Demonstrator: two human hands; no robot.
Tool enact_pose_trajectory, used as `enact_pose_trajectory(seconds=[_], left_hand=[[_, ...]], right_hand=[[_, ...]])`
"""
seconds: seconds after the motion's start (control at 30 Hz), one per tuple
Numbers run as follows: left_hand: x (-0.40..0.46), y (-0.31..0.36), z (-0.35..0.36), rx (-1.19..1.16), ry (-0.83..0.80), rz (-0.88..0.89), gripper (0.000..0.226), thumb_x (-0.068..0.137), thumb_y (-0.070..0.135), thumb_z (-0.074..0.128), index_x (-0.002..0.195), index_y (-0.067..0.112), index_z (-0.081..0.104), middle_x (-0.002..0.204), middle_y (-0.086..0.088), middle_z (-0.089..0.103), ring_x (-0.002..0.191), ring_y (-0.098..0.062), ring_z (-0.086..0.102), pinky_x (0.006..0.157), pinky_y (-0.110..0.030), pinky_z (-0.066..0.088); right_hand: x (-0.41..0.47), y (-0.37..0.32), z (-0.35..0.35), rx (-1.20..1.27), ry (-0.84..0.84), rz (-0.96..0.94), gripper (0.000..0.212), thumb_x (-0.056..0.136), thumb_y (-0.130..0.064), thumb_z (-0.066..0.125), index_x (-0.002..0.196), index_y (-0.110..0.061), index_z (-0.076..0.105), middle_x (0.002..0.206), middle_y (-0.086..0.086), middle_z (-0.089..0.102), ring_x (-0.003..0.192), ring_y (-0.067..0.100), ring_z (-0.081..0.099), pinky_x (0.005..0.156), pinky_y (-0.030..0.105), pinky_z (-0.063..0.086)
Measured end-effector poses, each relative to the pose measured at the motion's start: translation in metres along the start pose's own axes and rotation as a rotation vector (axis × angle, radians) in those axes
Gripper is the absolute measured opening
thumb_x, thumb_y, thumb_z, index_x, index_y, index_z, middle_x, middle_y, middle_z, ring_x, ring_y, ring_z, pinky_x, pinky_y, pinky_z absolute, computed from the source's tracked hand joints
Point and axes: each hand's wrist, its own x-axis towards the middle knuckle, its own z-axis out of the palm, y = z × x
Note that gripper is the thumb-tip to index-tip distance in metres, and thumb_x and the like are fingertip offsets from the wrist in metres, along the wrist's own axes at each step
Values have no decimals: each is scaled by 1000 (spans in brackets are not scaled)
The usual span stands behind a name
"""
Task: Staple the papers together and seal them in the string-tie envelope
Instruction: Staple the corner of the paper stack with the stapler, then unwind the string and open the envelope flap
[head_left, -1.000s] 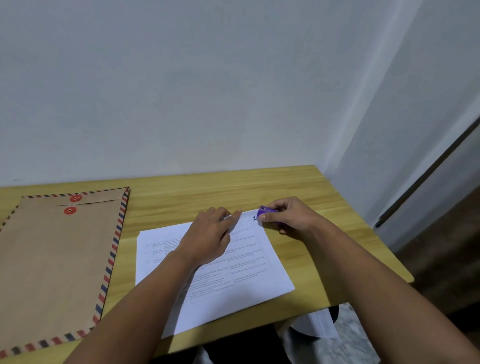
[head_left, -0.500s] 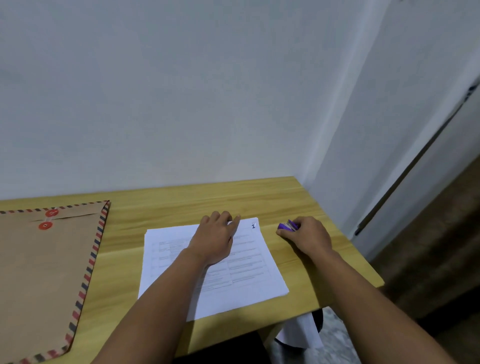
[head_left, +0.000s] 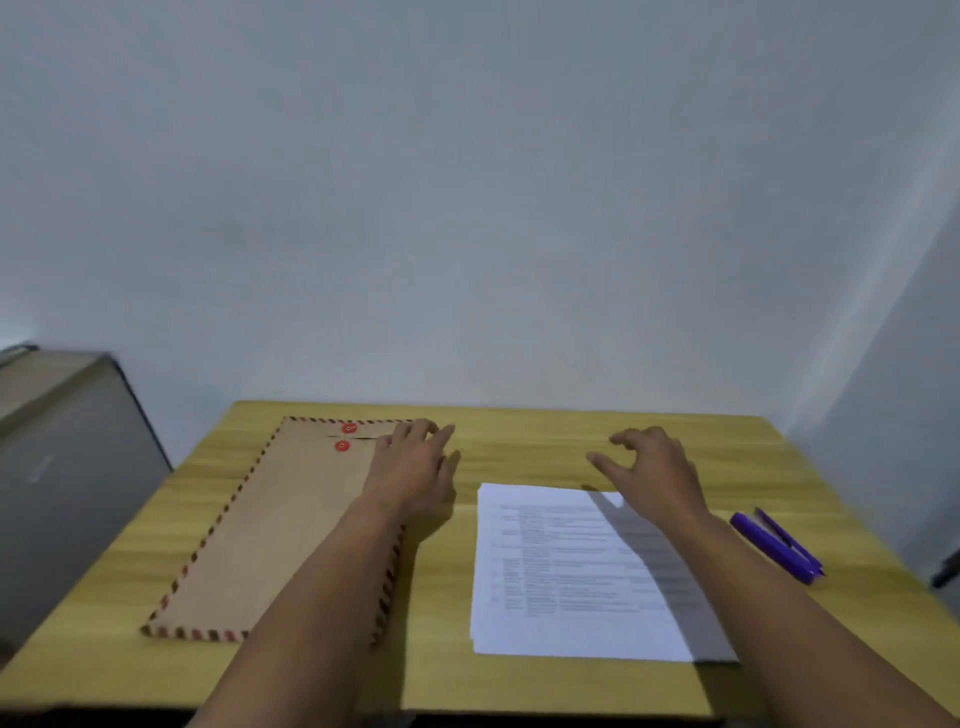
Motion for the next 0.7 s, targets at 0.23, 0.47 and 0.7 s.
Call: enact_pose_trajectory(seconds=[0.23,0.47,0.7], left_hand=[[-42,-139,-1,-37,5,-314,51,104,42,37,152,27,43,159,-2,41,148,-27,32,117,-53,32],[-21,-191,18,-88,-30,-308,56,104,45,41,155,22,37,169,-7,23,158,-28,11,124,-47,22],[-14,-204,38,-51,-149,-302,62,105,55,22,162,31,20,173,0,6,159,-24,-3,127,-52,5]], right_hand=[[9,-122,85,49,-206,-250,39,91,-55,67,120,-31,72,123,-4,65,117,20,62,99,43,50],[15,-215,169,14,-333,-453,52,95,-49,59,142,-24,58,144,1,54,135,23,49,108,43,42],[12,-244,221,-195,-473,-453,77,102,-65,30,164,-21,18,174,8,6,161,28,-3,127,59,-1]])
